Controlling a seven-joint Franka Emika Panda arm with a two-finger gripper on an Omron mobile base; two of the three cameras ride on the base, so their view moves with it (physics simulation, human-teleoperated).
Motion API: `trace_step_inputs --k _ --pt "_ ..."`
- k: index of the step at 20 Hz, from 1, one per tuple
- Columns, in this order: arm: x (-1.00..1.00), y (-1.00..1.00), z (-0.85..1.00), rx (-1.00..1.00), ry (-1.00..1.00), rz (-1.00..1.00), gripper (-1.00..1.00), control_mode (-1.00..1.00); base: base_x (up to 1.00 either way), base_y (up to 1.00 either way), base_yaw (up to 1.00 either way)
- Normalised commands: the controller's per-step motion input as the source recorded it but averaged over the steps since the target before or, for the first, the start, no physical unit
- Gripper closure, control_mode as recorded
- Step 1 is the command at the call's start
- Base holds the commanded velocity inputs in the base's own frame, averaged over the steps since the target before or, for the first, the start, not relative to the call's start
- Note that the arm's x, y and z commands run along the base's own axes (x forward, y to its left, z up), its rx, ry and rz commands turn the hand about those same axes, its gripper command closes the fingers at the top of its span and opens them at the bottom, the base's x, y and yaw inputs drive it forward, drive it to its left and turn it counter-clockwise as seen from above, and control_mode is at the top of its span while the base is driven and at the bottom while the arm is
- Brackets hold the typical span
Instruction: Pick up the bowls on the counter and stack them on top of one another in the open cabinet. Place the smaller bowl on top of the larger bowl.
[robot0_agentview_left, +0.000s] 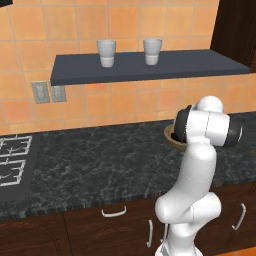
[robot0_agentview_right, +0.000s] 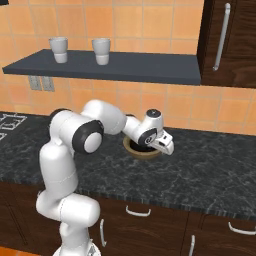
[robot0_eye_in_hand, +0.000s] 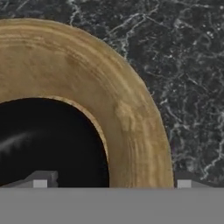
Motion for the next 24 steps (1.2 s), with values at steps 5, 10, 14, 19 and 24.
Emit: trace_step_inputs --k 5,10,14,19,24 --pt "0.17 0.13 -0.34 0.00 0.04 0.00 1.00 -1.00 0.00 0.00 0.00" --pt "0.00 0.00 0.10 0.00 -0.01 -0.01 1.00 -1.00 0.00 0.00 0.00" --pt "-0.36 -0.24 0.59 0.00 -0.12 -0.15 1.00 -1.00 0.00 0.00 0.00" --pt "-0.96 -0.58 0.88 0.00 -0.35 -0.15 1.00 -1.00 0.00 0.00 0.00" --pt "-1.00 -0.69 1.00 0.00 -0.47 -0.04 1.00 -1.00 0.00 0.00 0.00"
